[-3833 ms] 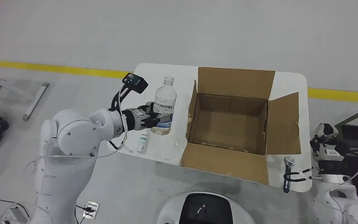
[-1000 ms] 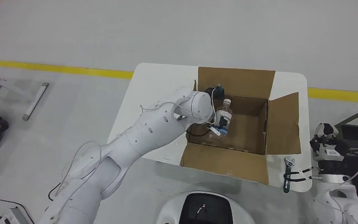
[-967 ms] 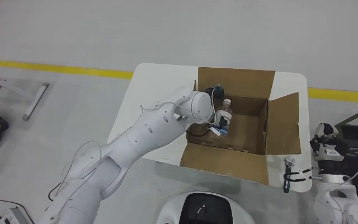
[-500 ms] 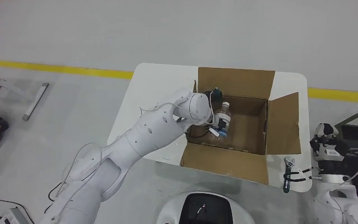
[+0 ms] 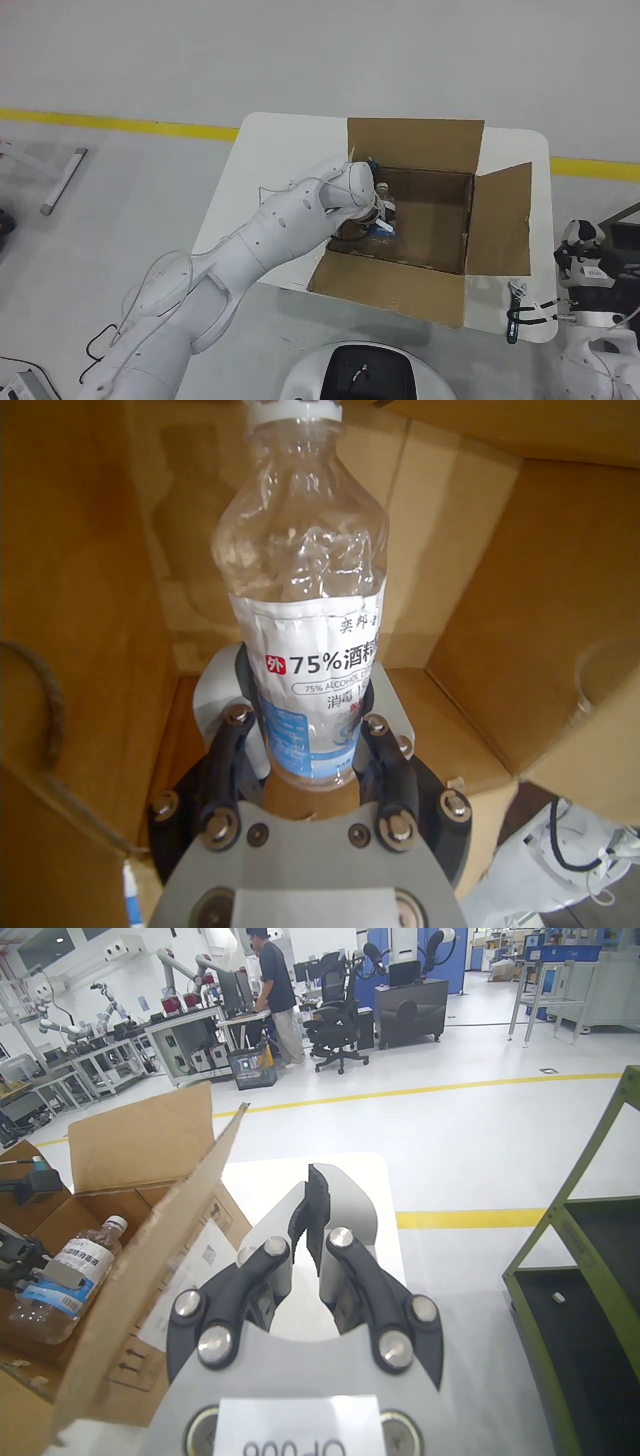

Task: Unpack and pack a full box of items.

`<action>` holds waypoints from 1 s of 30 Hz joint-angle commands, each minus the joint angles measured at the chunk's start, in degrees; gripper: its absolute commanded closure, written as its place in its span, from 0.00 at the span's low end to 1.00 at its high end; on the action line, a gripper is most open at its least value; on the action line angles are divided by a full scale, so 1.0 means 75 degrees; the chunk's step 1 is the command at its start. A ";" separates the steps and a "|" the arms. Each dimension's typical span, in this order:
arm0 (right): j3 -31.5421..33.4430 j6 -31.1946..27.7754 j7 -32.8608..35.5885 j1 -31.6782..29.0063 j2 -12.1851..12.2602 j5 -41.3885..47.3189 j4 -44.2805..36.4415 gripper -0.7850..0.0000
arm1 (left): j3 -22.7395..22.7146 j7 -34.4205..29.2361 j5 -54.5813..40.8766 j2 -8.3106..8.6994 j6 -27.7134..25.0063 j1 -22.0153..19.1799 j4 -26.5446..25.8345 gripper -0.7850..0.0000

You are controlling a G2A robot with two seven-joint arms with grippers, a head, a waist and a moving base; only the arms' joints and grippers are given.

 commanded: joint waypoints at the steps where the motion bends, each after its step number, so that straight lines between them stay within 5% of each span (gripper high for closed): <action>1: 0.0000 0.0000 0.0000 0.0000 0.0000 0.0000 0.0000 1.00 | 0.0130 -0.0098 0.0037 -0.0077 0.0084 -0.0107 0.0127 1.00; 11: 0.0000 0.0000 0.0000 0.0000 0.0000 0.0000 0.0000 1.00 | 0.0395 -0.0224 0.0326 -0.0250 0.0048 -0.0383 0.0229 1.00; 12: 0.0000 0.0000 0.0000 0.0000 0.0000 0.0000 0.0000 1.00 | 0.0407 -0.0233 0.0337 -0.0254 0.0038 -0.0396 0.0246 0.77; 14: 0.0000 0.0000 0.0000 0.0000 0.0000 0.0000 0.0000 1.00 | 0.0426 -0.0229 0.0350 -0.0261 0.0043 -0.0424 0.0300 0.00; 22: 0.0000 0.0000 0.0000 0.0000 0.0000 0.0000 0.0000 1.00 | 0.0412 -0.0189 0.0260 -0.0205 0.0084 -0.0562 0.0190 0.00; 30: -0.0044 -0.0023 0.0017 0.0040 -0.0002 0.0163 -0.0196 1.00 | 0.0178 -0.0190 0.0151 0.0122 0.0082 -0.0520 -0.0530 0.00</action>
